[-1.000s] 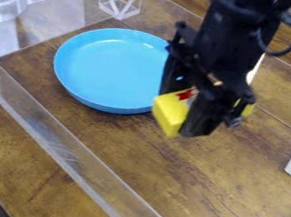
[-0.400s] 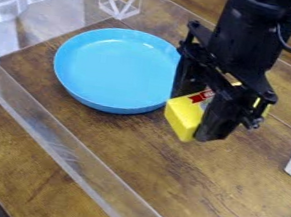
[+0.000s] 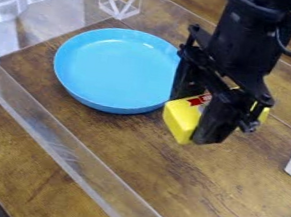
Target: Put the yellow block in the blue tray
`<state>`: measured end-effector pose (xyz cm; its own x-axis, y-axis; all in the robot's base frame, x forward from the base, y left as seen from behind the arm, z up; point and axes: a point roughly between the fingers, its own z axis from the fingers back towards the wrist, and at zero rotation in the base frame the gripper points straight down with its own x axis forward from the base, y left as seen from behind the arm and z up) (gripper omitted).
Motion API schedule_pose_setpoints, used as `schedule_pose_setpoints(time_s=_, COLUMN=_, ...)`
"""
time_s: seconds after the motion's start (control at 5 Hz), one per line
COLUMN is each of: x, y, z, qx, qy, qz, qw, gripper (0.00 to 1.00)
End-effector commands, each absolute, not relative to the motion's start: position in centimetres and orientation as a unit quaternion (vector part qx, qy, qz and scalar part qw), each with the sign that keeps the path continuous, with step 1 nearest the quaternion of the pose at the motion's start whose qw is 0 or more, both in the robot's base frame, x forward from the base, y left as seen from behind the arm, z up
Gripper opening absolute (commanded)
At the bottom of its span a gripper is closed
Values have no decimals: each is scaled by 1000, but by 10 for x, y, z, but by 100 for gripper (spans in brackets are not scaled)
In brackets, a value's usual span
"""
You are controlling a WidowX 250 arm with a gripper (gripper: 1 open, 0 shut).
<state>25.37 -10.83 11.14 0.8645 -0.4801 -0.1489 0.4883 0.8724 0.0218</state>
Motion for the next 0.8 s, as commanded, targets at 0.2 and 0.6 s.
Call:
schedule_pose_setpoints(time_s=0.2, x=261, y=-59, z=138, qx=43, qy=52, qz=-235, qw=970, gripper=0)
schedule_pose_setpoints(time_s=0.6, x=253, y=-6, z=148, qx=54, qy=55, qz=-149, qw=986, gripper=0)
